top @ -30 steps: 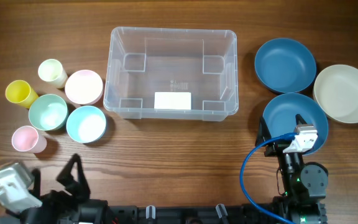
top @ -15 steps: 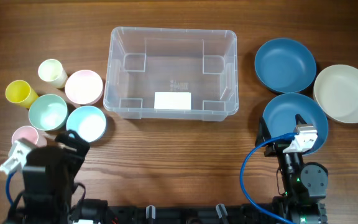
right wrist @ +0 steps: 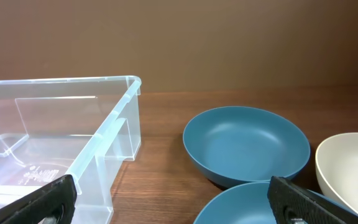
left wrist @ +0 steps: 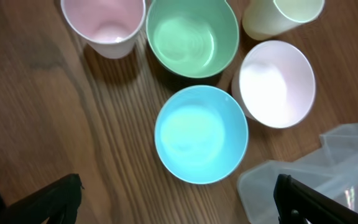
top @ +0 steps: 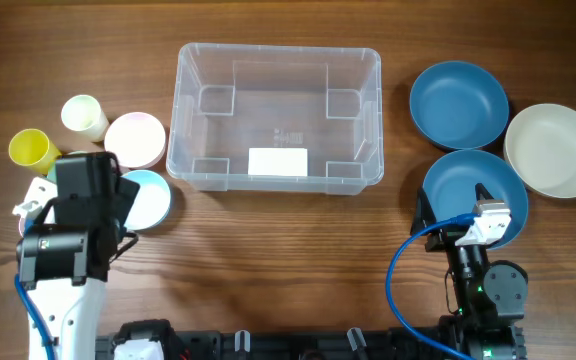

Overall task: Pack container
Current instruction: 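Move the left gripper to the light blue bowl rim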

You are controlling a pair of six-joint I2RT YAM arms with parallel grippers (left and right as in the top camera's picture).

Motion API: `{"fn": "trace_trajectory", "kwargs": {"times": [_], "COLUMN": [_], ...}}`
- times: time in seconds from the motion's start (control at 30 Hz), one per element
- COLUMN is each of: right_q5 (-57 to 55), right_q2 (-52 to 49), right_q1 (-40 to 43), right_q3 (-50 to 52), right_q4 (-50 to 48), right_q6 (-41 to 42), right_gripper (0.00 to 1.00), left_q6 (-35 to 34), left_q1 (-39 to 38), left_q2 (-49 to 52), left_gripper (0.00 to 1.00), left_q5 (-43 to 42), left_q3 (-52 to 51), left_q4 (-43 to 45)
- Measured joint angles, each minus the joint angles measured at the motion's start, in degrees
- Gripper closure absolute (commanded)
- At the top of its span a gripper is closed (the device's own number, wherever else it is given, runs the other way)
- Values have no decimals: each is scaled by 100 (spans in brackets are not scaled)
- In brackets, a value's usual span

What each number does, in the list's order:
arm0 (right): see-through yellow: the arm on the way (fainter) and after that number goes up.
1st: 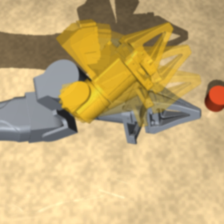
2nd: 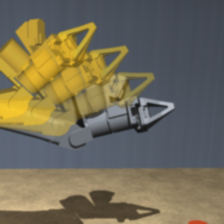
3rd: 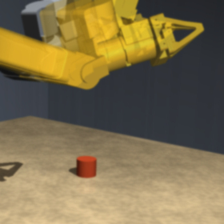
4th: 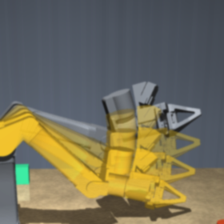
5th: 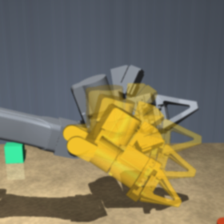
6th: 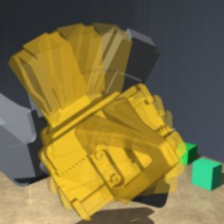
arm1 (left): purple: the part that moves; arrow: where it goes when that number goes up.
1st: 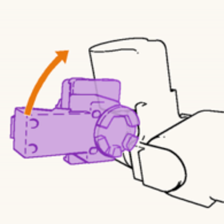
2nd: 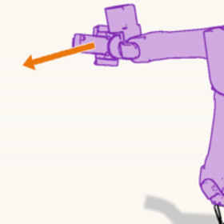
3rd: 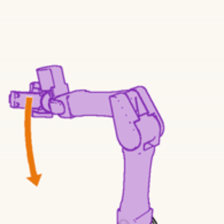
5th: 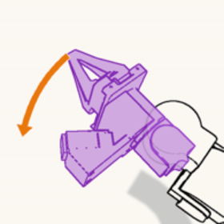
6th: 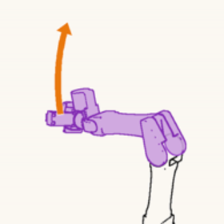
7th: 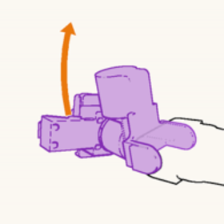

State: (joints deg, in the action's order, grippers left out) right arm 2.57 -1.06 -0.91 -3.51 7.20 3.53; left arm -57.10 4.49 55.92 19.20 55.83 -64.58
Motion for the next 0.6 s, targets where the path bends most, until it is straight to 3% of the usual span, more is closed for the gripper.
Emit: {"fn": "trace_trajectory", "kwargs": {"times": [0.13, 0.33, 0.6], "right_q5": [0, 0, 0], "right_q2": [0, 0, 0], "right_q1": [0, 0, 0], "right_q3": [0, 0, 0], "right_q4": [0, 0, 0], "right_q6": [0, 0, 0], "right_gripper": [0, 0, 0], "left_q6": [308, 820, 1456], "left_q1": [400, 1019, 1316], "left_q2": [-151, -581, 203], "left_gripper": [0, 0, 0], "left_q5": [-251, -1137, -1768], "left_q3": [-105, -1182, -1797], "left_q4": [151, 1416, 2559]}}
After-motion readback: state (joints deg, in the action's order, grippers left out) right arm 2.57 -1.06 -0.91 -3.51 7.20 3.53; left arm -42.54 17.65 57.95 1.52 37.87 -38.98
